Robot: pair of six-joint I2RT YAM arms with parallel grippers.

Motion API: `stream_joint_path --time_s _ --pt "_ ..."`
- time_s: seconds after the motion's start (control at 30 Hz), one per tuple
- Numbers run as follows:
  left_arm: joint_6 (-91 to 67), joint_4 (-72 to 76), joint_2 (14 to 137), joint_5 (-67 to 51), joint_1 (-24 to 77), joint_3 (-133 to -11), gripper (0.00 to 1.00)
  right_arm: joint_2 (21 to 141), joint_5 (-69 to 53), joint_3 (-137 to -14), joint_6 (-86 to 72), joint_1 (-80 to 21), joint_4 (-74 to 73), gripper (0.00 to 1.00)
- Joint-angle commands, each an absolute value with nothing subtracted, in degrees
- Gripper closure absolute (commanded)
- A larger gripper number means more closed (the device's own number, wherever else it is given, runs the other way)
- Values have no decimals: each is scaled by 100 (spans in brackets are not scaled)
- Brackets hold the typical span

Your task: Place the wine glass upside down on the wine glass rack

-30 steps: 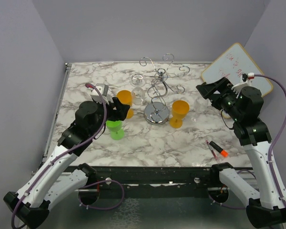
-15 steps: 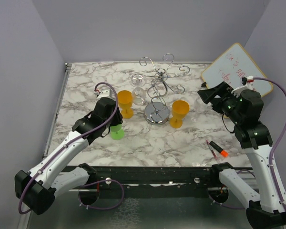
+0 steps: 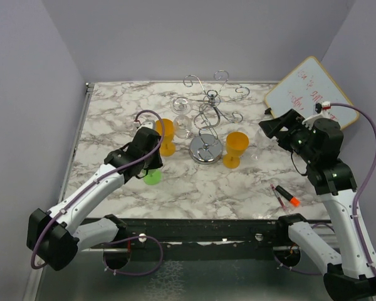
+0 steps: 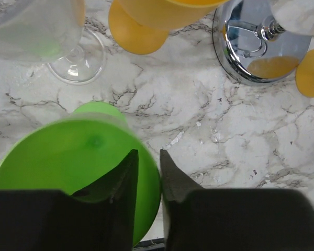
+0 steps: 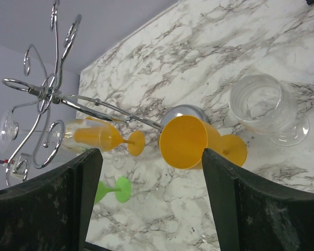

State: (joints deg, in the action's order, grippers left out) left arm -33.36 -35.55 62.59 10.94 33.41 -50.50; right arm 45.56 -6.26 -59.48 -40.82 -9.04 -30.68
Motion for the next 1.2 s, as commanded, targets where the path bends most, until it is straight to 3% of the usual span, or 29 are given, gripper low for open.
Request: stream_joint_path --time_s 0.0,0.1,0.33,0.53,0.7,0.9,1.17 --pt "-3081 -3862 6325 810 3316 -5382 88 4466 -648 -5890 -3999 -896 -3270 18" --pt "-2883 -3997 6190 623 3322 -5573 100 4499 -709 -5968 -3991 -896 -3345 18" --pt "-2185 -4814 5771 -158 3321 -6449 100 4491 -767 -6091 -3997 -896 -3481 18" --pt "-761 -4842 5167 -3567 3322 -7061 100 4409 -796 -6126 -3944 -897 -3395 18" --pt "-130 -4699 4834 -4520 3319 -7166 100 4335 -804 -6132 -3922 -896 -3283 17" --pt "-907 -2526 4740 -5398 3324 -7074 100 4152 -1041 -6067 -3625 -897 -2962 12" --pt "-2635 1091 4972 -4293 3328 -7034 100 3568 -1702 -5721 -3729 -896 -1694 8"
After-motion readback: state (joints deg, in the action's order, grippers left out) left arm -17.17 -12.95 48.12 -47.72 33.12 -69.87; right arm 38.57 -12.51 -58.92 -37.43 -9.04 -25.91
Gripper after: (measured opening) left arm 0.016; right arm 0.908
